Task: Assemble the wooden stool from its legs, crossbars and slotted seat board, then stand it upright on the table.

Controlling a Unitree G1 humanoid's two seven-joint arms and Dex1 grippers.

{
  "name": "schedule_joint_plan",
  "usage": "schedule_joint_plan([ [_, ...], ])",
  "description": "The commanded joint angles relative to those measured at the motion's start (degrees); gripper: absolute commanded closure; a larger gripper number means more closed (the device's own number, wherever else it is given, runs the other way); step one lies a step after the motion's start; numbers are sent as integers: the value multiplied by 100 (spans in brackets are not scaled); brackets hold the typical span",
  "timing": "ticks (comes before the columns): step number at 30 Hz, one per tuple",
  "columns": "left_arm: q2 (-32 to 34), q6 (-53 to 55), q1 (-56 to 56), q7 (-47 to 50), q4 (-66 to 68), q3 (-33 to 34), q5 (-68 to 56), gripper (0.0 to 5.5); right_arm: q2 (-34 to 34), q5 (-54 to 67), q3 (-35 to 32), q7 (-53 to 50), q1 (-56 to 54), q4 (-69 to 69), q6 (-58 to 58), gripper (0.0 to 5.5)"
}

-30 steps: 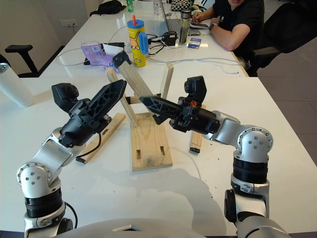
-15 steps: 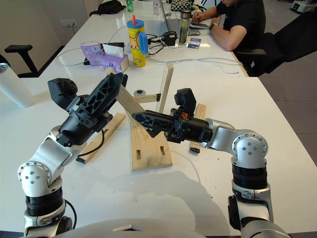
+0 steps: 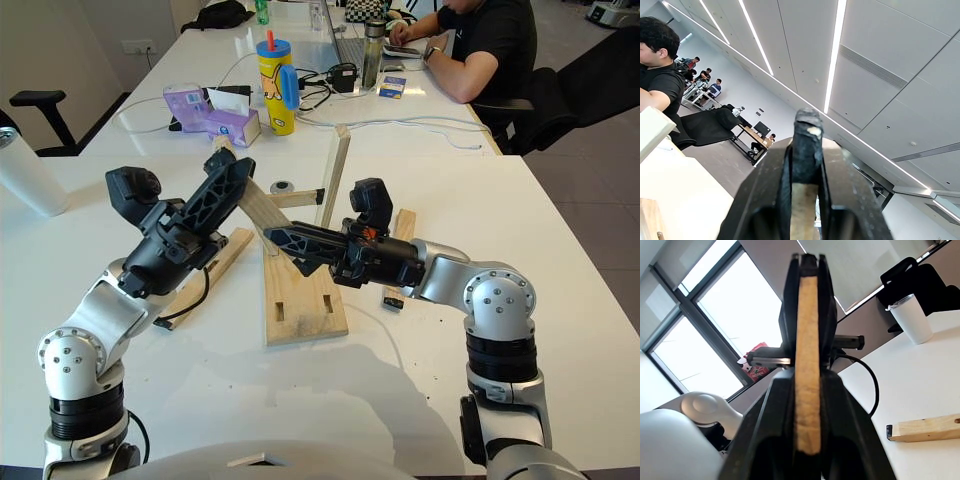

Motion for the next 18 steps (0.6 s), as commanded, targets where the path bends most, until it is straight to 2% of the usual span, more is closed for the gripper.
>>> schedule_joint_plan([
  [1, 1, -82, -16, -69, 72, 21, 30, 500, -110, -210, 5, 44, 87, 10, -70, 472],
  [5, 106, -44, 42, -162, 234, -13, 452, 506, -8, -69, -111, -134, 29, 171, -151, 428],
  [11, 215, -36, 211, -409, 454, 73, 835, 506, 217, 704, -584, -842, -309, 779, -434, 428],
  [14, 361, -81, 282, -511, 576, 232, 1114, 506, 316, 422, -684, -1261, -363, 1005, -715, 428],
  [18, 726, -377, 331, -554, 977, 508, 2255, 506, 439, -797, -603, -1719, -351, 1230, -1381, 428],
])
